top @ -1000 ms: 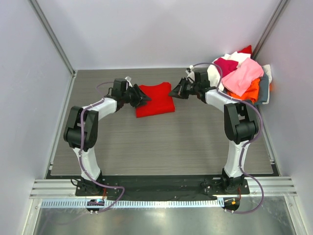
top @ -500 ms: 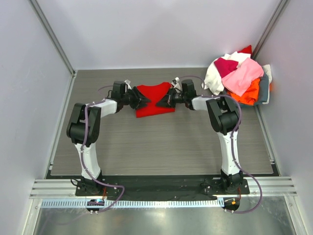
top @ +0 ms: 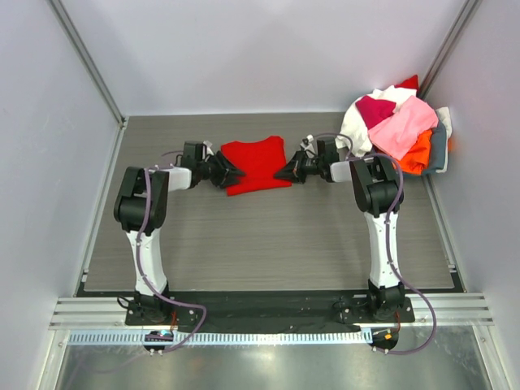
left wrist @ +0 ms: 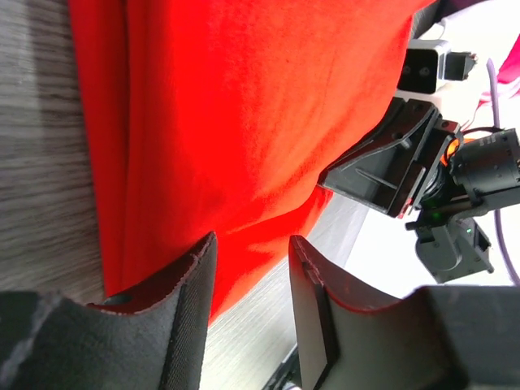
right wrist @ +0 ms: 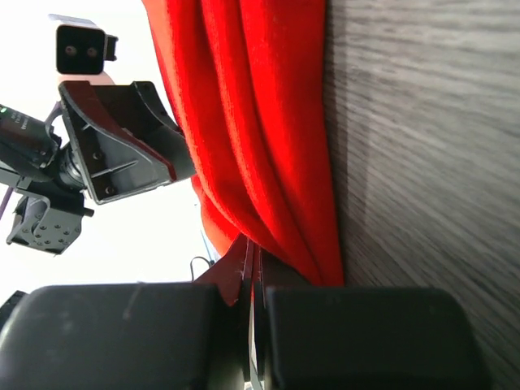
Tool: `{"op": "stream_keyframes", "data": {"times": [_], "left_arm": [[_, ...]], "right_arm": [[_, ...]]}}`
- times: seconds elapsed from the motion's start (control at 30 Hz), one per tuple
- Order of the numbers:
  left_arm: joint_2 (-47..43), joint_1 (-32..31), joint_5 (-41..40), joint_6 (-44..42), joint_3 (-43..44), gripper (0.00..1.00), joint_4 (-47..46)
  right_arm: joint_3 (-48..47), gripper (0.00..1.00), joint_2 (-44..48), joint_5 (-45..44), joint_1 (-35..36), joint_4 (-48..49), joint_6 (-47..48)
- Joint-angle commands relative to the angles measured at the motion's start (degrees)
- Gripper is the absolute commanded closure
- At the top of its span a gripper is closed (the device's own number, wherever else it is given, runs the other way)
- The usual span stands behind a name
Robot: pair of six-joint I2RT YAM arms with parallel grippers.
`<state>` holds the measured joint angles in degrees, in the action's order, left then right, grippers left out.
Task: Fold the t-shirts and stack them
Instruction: Fold the tshirt
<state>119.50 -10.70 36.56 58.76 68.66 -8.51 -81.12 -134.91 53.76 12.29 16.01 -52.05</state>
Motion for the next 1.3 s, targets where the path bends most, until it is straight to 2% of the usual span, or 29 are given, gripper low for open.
{"op": "stream_keyframes", "data": {"times": [0.0,0.07,0.1,0.17,0.23,0.33,0.4,0.5,0.6,0.7,0.73,0.8,1.13,1.27], "left_arm": [[-3.92,0.59,-2.01,-4.43,-1.25,0.56,2.44],[-6.91,0.59,-4.37,-5.93,-0.99,0.55,5.95],[-7.87,0.59,-5.26,-7.68,-0.81,0.55,7.44],[-10.51,0.59,-7.54,-9.10,-0.64,0.54,12.36],[-12.01,0.59,-11.84,-10.50,-0.02,0.52,17.10],[-13.77,0.59,-15.89,-11.04,0.24,0.49,19.93],[-13.16,0.59,-16.60,-10.86,1.29,0.50,20.90],[-10.88,0.59,-17.04,-10.42,2.44,0.53,21.61],[-8.95,0.68,-18.62,-10.33,3.75,0.56,22.49],[-7.97,0.59,-19.15,-10.25,5.08,0.56,23.63],[-8.58,0.68,-19.59,-10.16,4.99,0.57,23.72],[-9.98,0.59,-20.47,-10.42,4.38,0.56,23.98],[-20.97,0.59,-24.69,-14.73,2.88,0.56,32.06],[-24.22,0.59,-23.82,-14.82,1.30,0.56,33.56]], "right_arm": [[0.79,0.96,2.01,-4.10,-0.87,-4.85,4.59],[1.49,0.92,5.17,-4.71,-1.13,-6.07,5.73],[1.84,0.85,6.58,-5.76,-1.22,-6.60,6.17],[2.63,0.79,10.61,-6.99,-1.48,-7.57,8.09],[3.34,0.68,13.00,-9.27,-1.75,-10.55,9.85],[4.30,0.57,17.57,-11.65,-2.10,-14.16,12.85],[5.27,0.51,20.29,-12.44,-2.27,-15.04,13.55],[6.50,0.50,23.19,-13.59,-2.63,-15.66,15.04],[6.59,0.48,25.04,-16.57,-2.71,-20.48,17.33],[4.58,0.41,25.05,-21.22,-2.71,-25.84,21.89],[3.09,0.36,24.27,-23.06,-2.63,-27.94,23.56],[1.41,0.34,22.95,-24.21,-2.63,-29.28,24.36],[-10.19,0.33,13.72,-29.92,0.09,-34.11,28.14],[-15.10,0.34,10.20,-31.52,1.77,-37.36,31.22]]}}
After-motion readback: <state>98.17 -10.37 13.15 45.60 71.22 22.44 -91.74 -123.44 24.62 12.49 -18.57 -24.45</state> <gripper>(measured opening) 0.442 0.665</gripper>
